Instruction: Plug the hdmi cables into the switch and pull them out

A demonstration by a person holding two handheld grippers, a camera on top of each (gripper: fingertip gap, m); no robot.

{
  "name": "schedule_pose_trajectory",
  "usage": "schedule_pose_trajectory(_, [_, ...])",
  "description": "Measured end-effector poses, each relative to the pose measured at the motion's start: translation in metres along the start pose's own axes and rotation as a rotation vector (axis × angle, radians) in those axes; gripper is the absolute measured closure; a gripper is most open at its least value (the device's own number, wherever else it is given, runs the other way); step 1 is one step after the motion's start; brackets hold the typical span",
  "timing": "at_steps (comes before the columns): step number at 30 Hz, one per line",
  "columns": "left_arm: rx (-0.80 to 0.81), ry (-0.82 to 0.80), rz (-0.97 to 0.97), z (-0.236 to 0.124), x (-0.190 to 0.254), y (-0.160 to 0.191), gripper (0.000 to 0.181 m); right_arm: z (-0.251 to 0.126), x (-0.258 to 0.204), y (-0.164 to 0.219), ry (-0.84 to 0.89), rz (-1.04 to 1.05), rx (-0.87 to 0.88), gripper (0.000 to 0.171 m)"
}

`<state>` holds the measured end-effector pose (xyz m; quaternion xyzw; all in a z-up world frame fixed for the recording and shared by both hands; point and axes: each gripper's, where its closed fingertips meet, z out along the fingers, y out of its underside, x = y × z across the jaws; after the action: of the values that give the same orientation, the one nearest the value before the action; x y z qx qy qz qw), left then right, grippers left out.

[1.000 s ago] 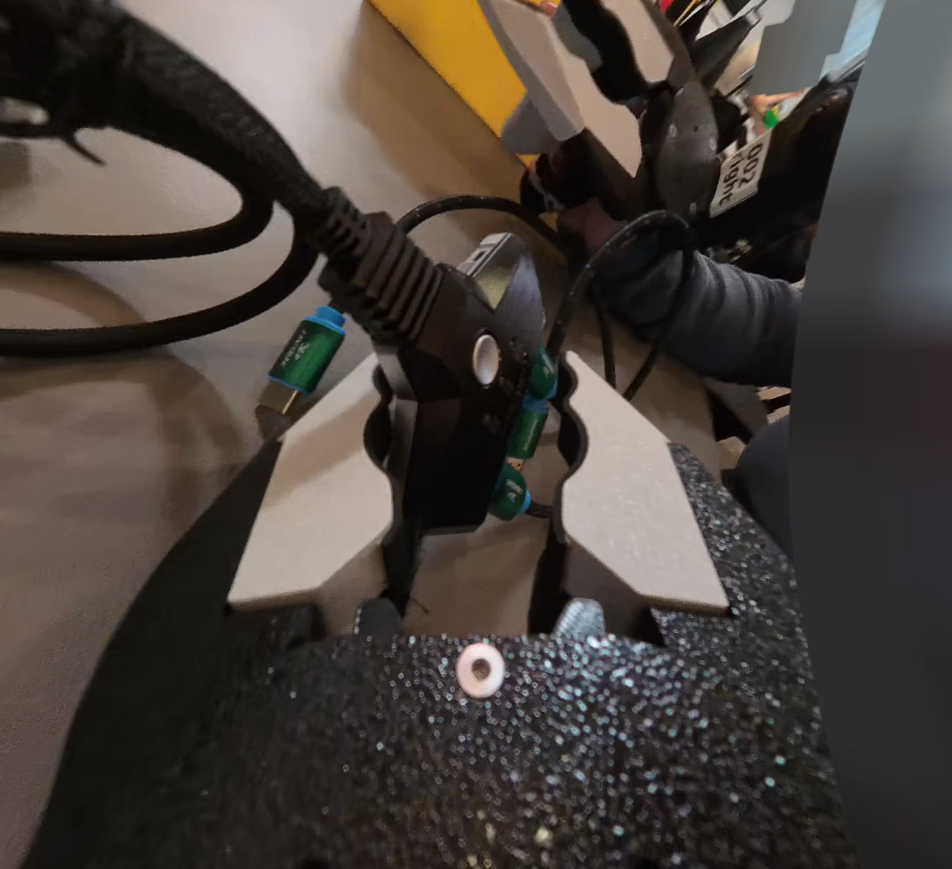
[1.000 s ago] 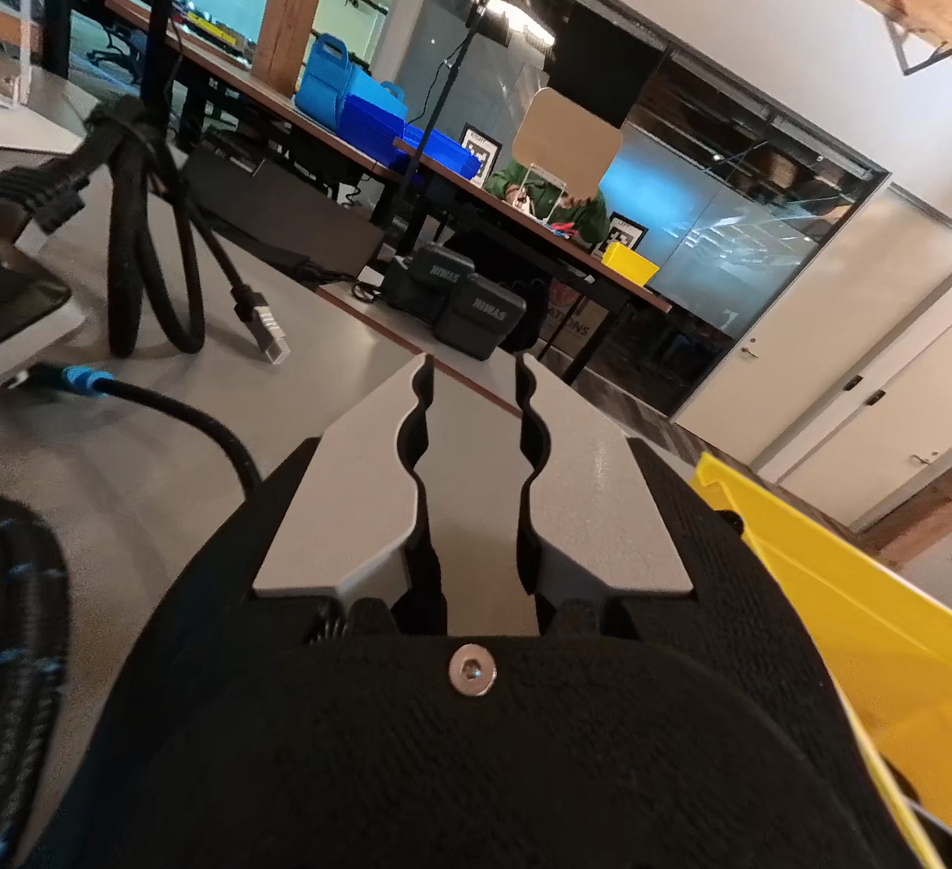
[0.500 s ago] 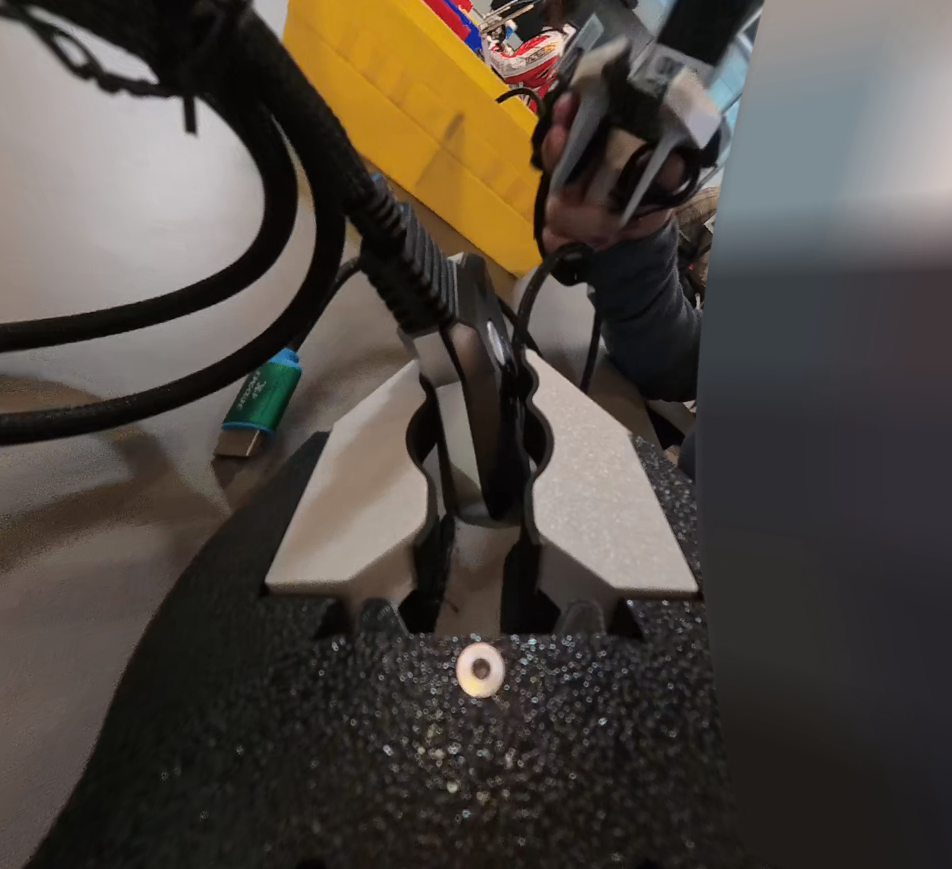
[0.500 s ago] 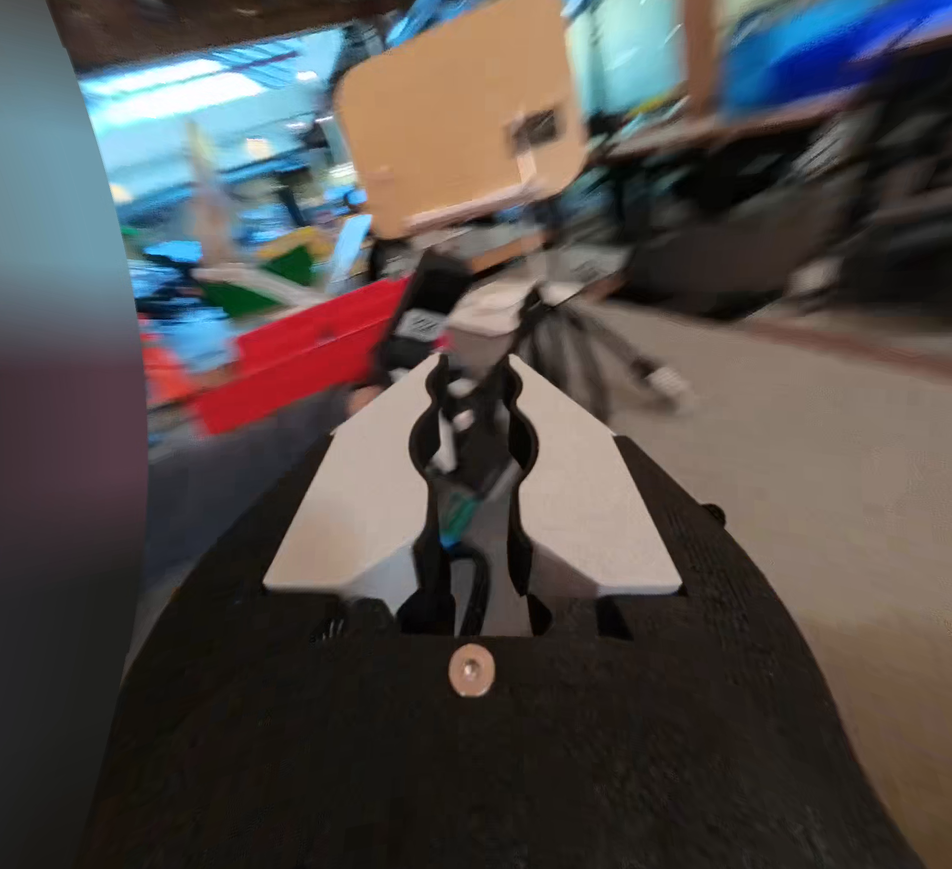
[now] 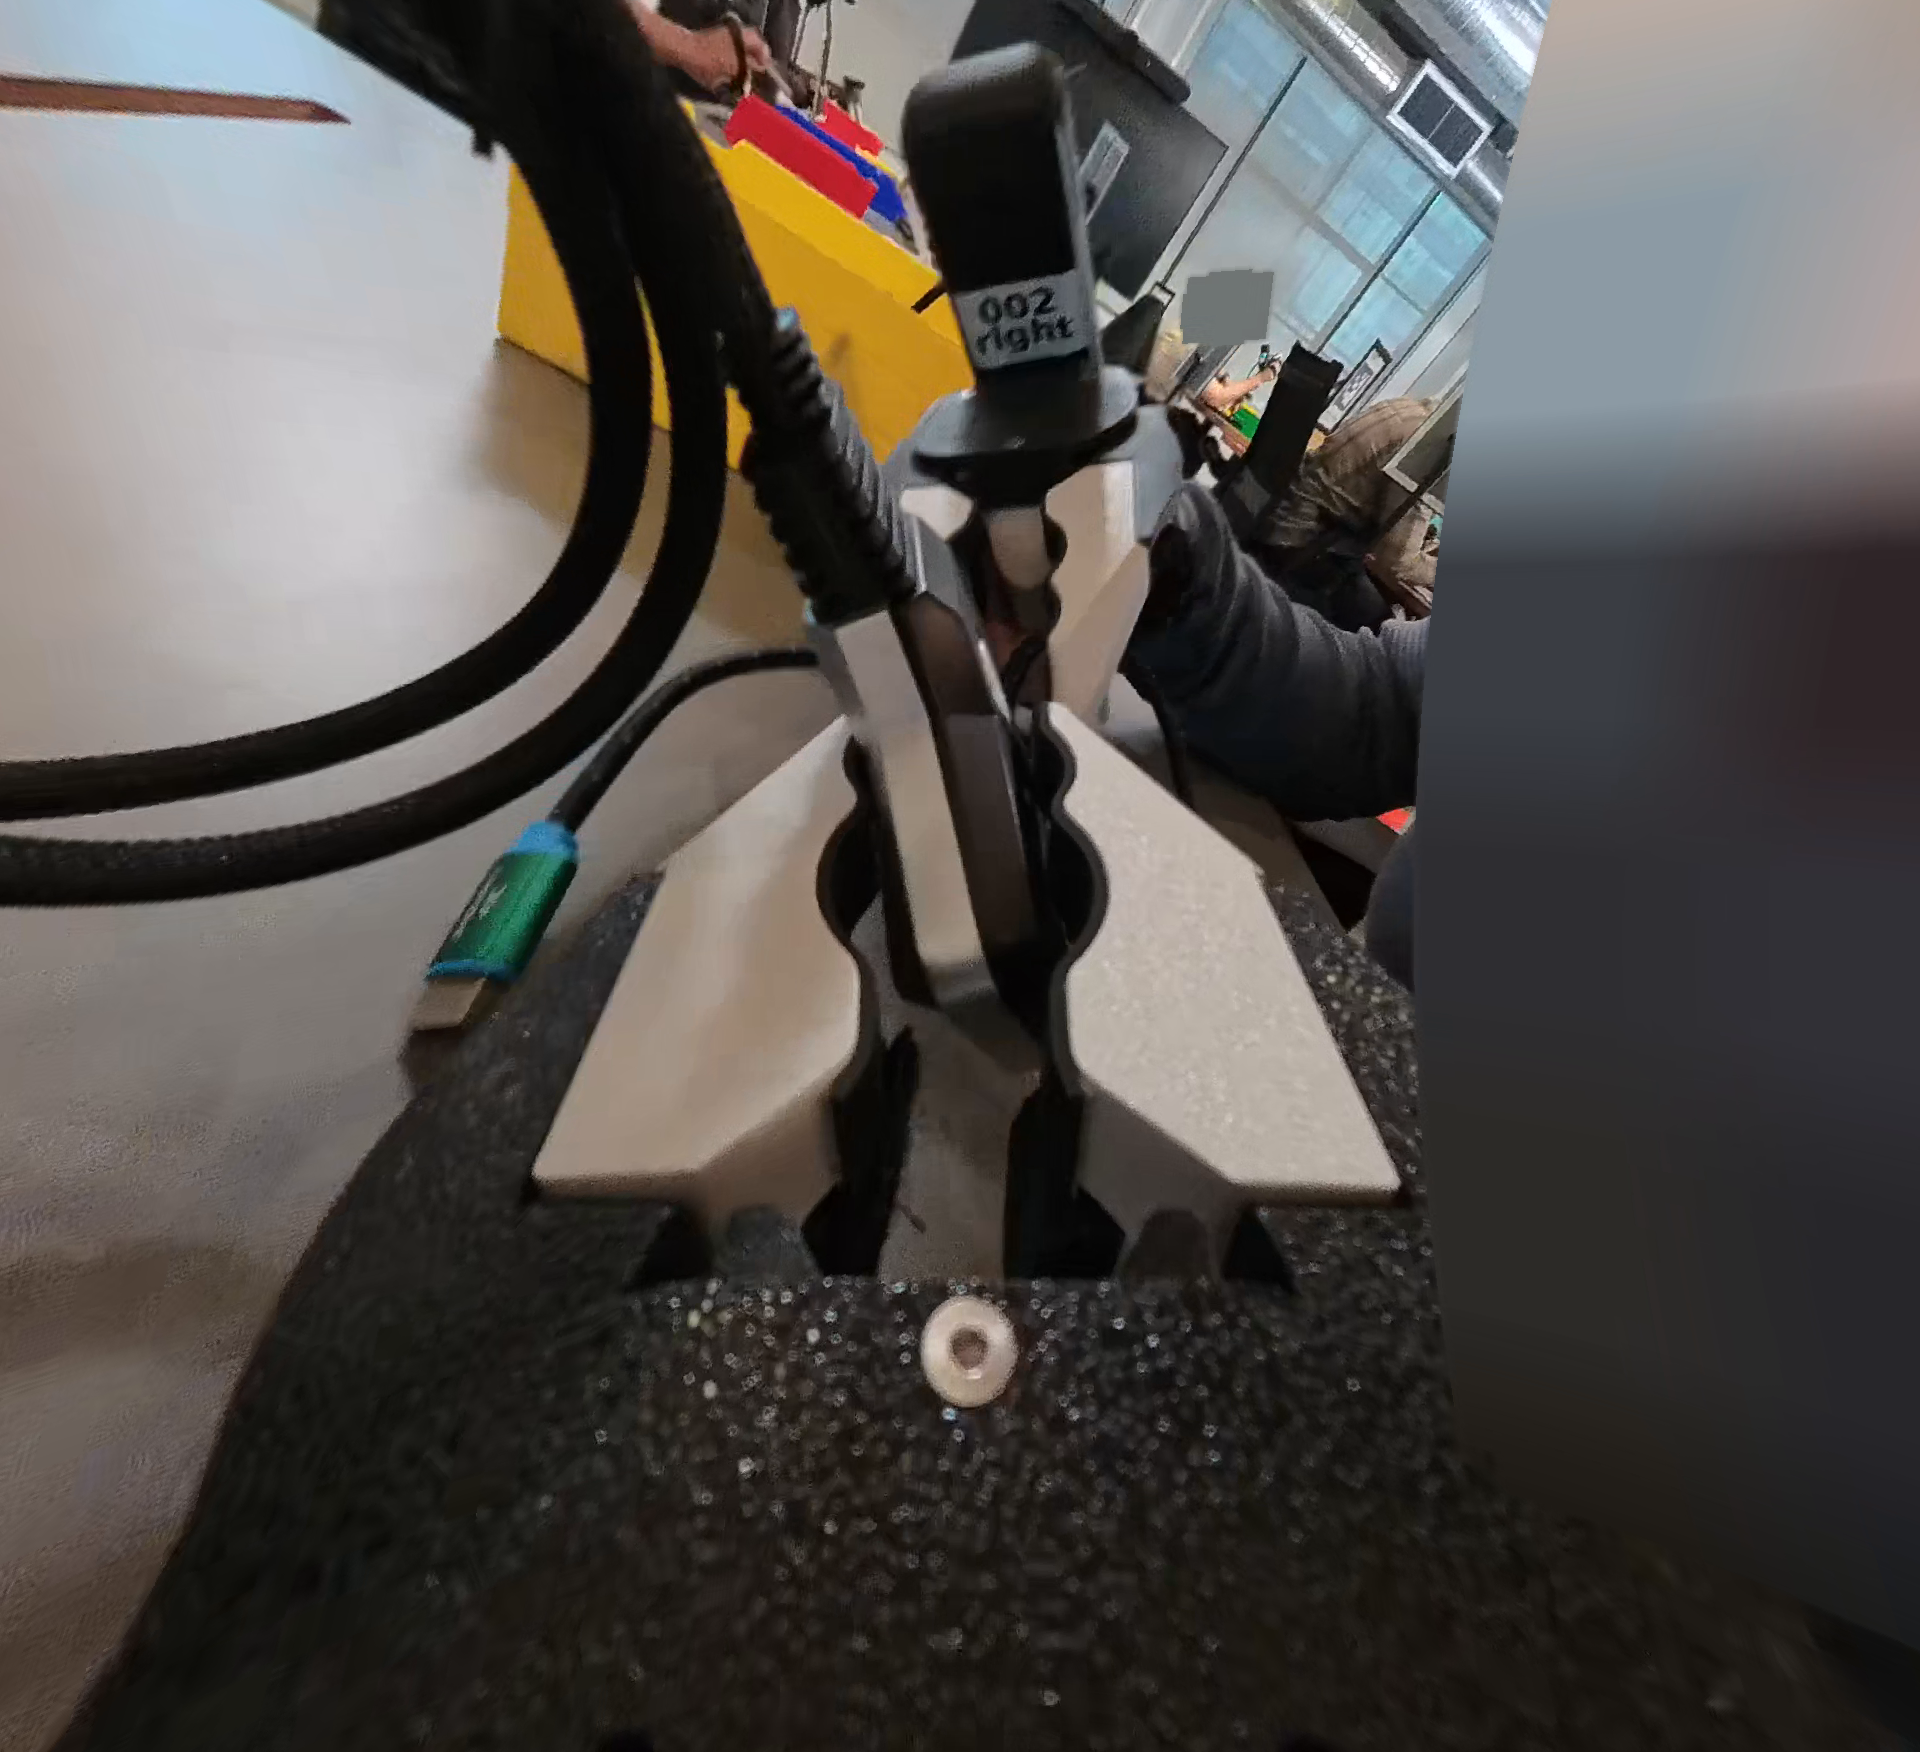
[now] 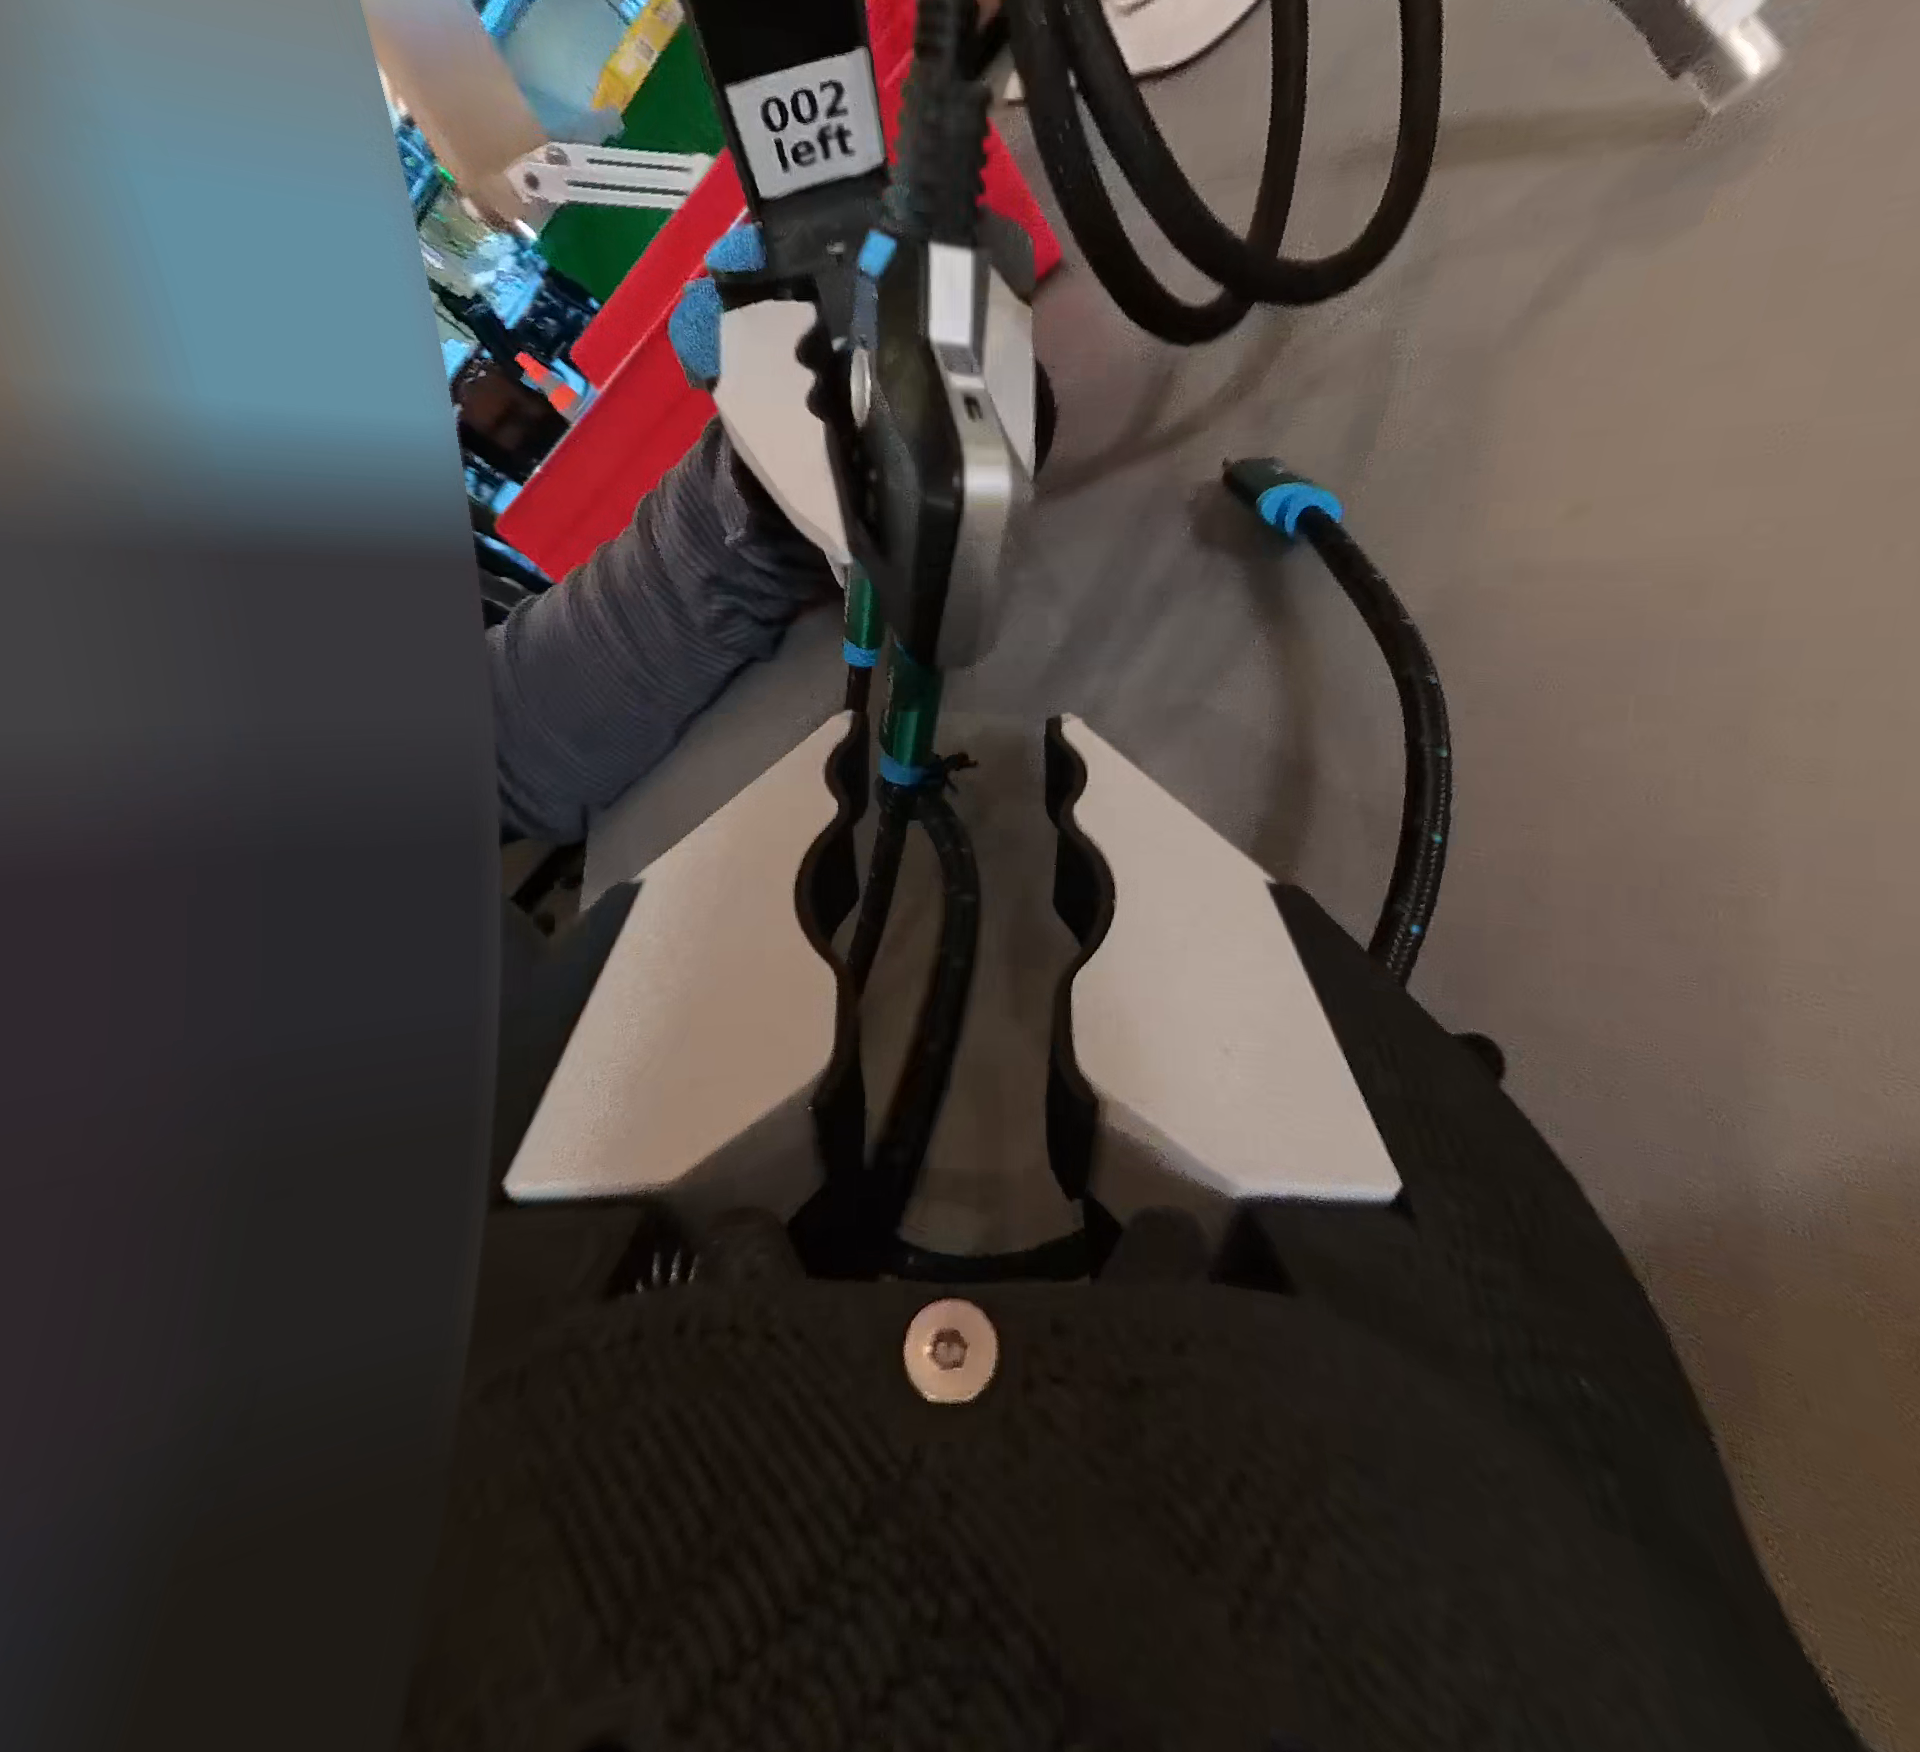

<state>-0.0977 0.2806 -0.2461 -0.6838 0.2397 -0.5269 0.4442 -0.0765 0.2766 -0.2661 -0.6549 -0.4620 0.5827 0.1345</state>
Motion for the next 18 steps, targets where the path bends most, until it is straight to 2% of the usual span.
schedule_pose_trajectory(5, [0.038,-0.004,0.053,0.004,0.005,-0.005,0.157,0.015,-0.009,0.001,-0.097,0.036,0.035,0.137])
schedule_pose_trajectory(11, [0.081,-0.012,0.081,0.005,0.007,-0.01,0.157,0.01,-0.01,-0.016,-0.131,0.038,0.178,0.154])
schedule_pose_trajectory(18, [0.108,-0.003,0.103,0.006,0.011,-0.013,0.158,0.012,-0.011,-0.01,-0.165,0.06,0.144,0.145])
